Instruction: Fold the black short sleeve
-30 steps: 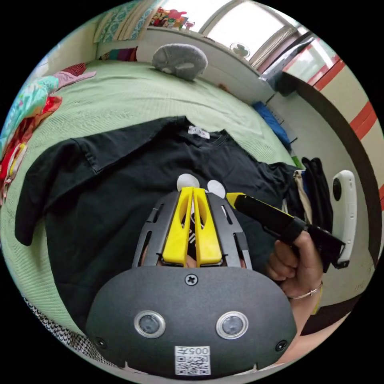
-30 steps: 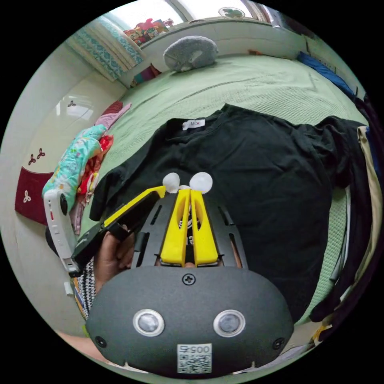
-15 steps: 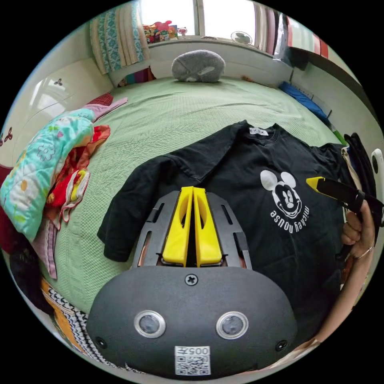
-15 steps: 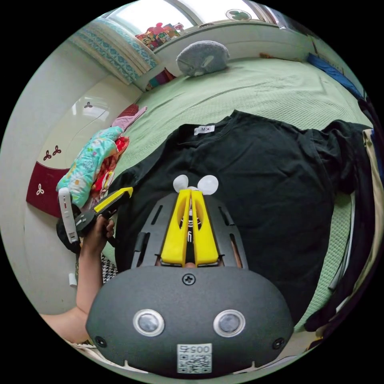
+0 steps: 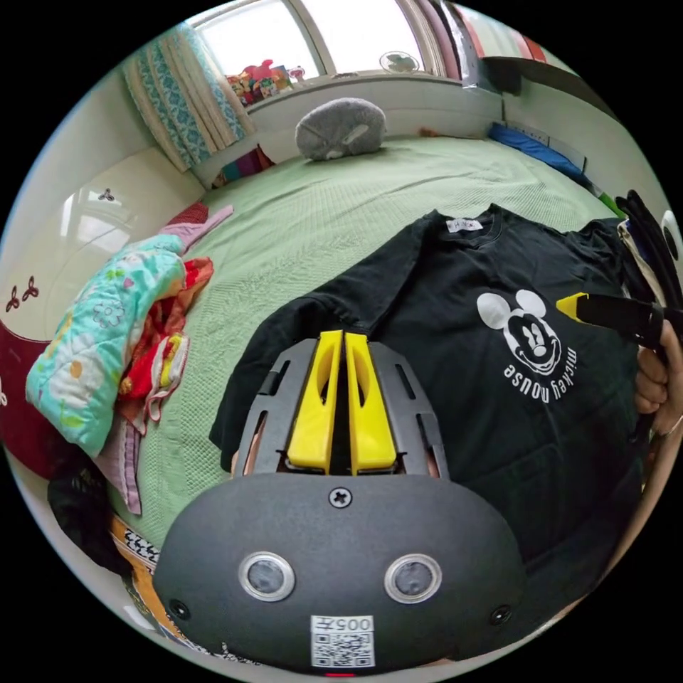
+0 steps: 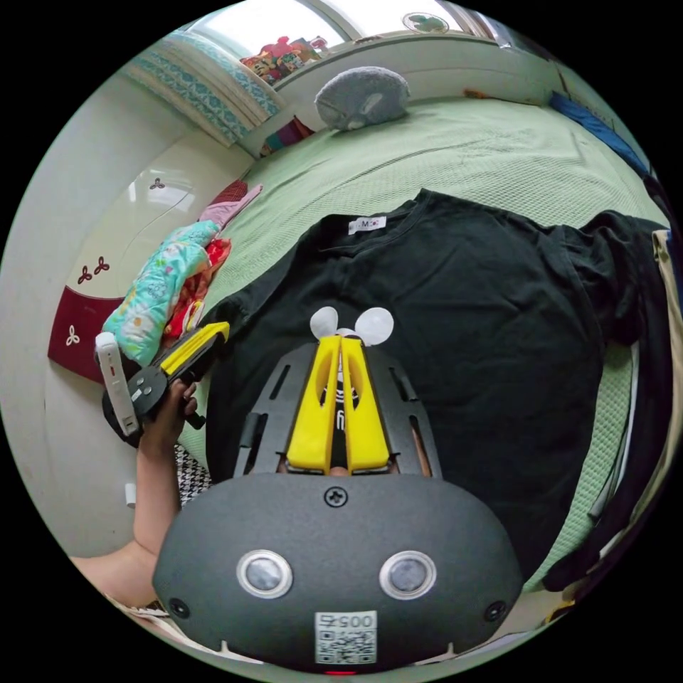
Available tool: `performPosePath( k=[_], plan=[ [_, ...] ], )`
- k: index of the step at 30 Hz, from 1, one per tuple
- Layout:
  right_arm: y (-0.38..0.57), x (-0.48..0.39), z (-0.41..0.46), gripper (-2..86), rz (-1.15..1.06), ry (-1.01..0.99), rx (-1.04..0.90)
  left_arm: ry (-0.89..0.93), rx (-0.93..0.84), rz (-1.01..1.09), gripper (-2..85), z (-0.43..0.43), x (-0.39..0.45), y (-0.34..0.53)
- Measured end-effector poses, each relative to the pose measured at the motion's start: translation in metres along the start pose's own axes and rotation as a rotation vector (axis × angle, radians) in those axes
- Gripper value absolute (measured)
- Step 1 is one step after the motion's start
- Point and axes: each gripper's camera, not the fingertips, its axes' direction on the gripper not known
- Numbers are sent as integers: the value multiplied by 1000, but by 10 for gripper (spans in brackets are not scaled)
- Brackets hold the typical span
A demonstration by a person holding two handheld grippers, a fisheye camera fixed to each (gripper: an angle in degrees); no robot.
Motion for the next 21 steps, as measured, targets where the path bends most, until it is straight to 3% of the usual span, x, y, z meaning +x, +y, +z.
performPosePath(
  k=[7,14,21],
  plan=[
    [4,2,12,-9,9,-17,-4,12,-26,-15,63,31,-33,2],
    [8,-1,26,-10,9,-25,-13,107,-23,-63,22,43,-83,-2],
    [13,-7,40,-10,26,-50,-16,74,27,-124,1,45,-194,-47]
  ],
)
